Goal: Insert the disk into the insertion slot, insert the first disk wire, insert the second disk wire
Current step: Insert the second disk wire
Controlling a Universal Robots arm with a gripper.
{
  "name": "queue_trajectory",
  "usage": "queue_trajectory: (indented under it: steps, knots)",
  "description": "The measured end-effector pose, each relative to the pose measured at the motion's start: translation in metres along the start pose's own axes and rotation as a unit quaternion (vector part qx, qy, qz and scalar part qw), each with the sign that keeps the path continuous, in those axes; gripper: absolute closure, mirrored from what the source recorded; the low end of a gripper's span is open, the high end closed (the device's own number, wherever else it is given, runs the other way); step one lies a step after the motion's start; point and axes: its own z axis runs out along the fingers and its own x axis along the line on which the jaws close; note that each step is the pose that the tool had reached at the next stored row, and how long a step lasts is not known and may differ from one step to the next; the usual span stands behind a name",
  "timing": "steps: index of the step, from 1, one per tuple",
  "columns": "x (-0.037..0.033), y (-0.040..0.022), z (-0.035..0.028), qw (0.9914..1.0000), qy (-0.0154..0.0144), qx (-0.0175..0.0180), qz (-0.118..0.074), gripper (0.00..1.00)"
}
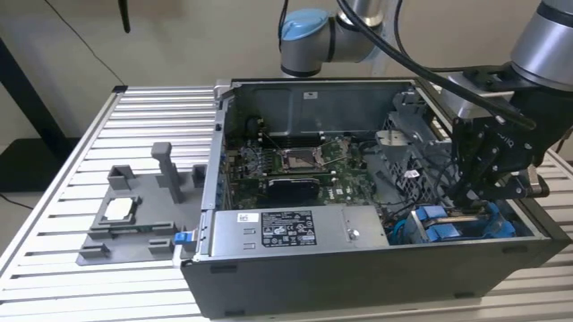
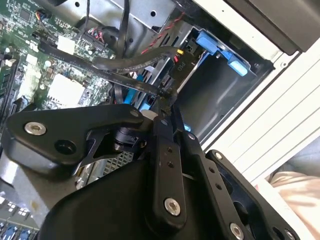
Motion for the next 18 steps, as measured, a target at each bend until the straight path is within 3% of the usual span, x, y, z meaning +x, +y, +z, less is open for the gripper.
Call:
queue_trajectory:
  steps: [10, 18]
  knots:
    - [-0.0020, -0.0026, 0.0047, 1.00000, -0.0005, -0.0021, 0.000, 0.84]
    - [-0.0042, -0.0041, 0.0079, 0.99999, -0.0034, -0.0021, 0.002, 0.84]
